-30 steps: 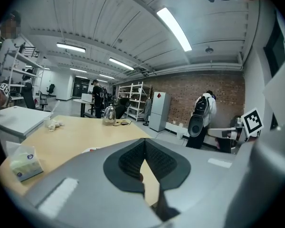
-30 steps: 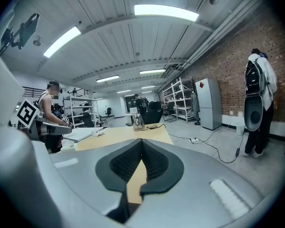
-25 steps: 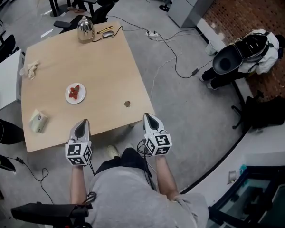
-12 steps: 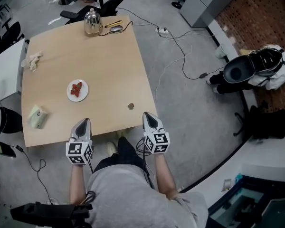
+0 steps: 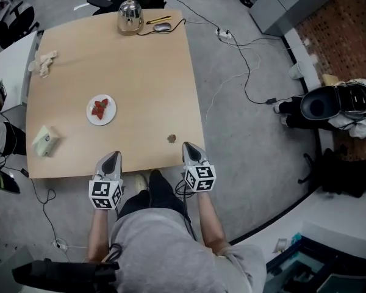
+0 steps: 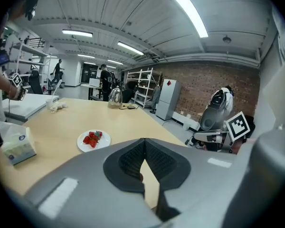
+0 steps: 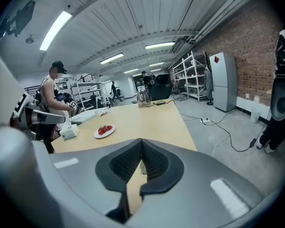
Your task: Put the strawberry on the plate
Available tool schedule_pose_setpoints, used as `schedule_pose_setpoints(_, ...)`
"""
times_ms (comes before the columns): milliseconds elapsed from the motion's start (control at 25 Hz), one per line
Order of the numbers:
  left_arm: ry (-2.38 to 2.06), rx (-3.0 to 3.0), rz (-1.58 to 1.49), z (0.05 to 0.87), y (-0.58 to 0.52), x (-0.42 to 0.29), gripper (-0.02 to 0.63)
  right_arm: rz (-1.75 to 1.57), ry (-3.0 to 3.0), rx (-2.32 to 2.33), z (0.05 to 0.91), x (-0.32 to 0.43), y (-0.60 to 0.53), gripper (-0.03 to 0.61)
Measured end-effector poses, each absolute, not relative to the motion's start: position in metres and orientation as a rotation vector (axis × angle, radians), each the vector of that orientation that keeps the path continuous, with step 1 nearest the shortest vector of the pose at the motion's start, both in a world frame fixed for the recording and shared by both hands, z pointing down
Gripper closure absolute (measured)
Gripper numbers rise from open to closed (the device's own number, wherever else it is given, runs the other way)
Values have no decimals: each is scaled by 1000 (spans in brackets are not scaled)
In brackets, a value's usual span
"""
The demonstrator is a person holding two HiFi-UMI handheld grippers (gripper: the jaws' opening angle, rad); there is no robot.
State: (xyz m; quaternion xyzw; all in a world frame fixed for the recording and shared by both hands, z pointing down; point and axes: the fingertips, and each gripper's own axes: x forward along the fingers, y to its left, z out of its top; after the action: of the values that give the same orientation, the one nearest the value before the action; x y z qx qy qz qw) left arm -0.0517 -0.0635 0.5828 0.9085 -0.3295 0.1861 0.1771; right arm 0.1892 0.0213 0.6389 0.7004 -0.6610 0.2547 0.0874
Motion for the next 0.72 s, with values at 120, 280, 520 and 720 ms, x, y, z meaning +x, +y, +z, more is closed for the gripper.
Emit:
schedule_pose_setpoints(120,-930,2548,548,591,-65,-46,595,784,-1976,2029,656,190,13,571)
schedule_pose_setpoints(280,-932,2514,574,603,-66,-43,595,808,-1975,1948,680,189,6,571)
schedule_pose_setpoints(520,-956,2479,605,613,-73,-39,595,873,-1953,1855,714,193,-2,550)
schedule_pose_setpoints(720,-983,2442,618,617,-76,-40,595,901,-1956,1761,735,187,-7,521)
